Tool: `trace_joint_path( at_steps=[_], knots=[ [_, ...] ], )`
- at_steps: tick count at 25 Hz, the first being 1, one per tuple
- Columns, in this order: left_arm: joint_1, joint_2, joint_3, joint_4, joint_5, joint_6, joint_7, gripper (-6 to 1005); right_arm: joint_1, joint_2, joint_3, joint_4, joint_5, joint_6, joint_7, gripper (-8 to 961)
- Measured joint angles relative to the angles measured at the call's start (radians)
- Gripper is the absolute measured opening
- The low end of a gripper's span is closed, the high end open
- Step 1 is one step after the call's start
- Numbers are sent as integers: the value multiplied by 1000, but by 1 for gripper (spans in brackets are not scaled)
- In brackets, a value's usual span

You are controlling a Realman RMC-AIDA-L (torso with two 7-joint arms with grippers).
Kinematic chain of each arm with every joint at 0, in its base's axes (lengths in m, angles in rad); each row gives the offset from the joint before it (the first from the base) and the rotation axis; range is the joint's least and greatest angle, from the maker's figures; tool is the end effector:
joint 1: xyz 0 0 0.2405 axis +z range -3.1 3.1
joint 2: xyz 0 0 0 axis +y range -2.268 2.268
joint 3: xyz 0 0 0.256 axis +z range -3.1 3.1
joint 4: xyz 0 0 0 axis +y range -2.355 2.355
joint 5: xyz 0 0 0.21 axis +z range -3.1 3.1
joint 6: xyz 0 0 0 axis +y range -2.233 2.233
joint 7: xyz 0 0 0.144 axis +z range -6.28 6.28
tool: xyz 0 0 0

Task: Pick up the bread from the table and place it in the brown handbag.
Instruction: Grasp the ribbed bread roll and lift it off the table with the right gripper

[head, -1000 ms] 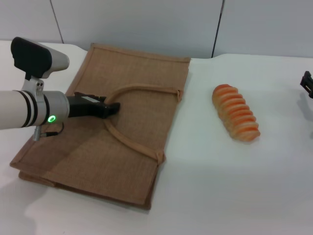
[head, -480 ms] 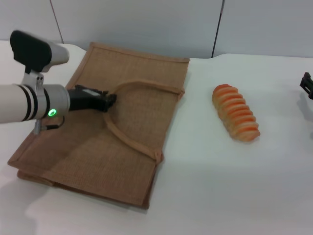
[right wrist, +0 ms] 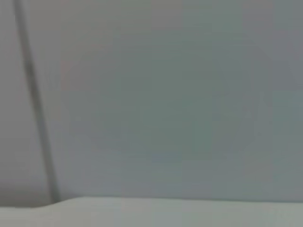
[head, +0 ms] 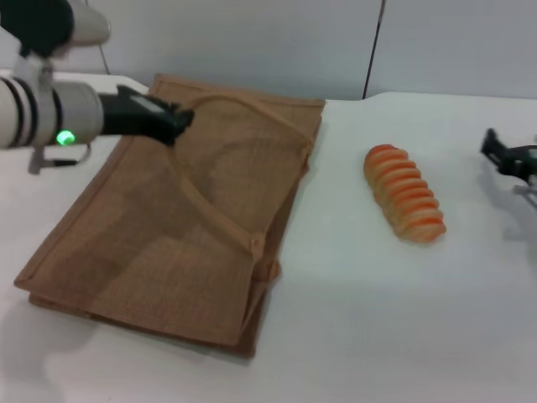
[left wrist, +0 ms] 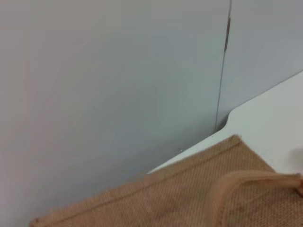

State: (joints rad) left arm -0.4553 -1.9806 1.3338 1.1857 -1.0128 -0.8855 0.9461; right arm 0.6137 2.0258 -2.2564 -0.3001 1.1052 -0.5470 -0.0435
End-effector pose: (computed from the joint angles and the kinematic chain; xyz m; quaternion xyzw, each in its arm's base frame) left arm -0.2182 0.4096 0.0426 -0.8927 -0.2691 -0.0710 0.3545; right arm 0.3206 0.4013 -0.0352 -0.7127 0.3603 0.1612 0.5799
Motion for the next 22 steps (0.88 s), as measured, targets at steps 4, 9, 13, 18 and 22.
trace_joint_path(
  at_steps=[4, 9, 13, 18, 22],
  knots=[
    [6, -1, -81, 117, 33, -117, -29, 122, -4, -2, -2, -79, -62, 56, 0, 869],
    [5, -1, -217, 313, 93, -290, -70, 122, -20, -10, 16, -203, -171, 136, -1, 869],
    [-21, 1, -294, 414, 119, -381, -82, 122, -93, -35, 107, -379, -301, 223, -8, 869],
    [-57, 4, -335, 479, 117, -446, -84, 122, -240, -43, 330, -709, -514, 498, -77, 870],
    [-70, -2, -334, 512, 123, -462, -84, 121, -282, -4, 445, -854, -599, 736, -153, 870]
  ],
)
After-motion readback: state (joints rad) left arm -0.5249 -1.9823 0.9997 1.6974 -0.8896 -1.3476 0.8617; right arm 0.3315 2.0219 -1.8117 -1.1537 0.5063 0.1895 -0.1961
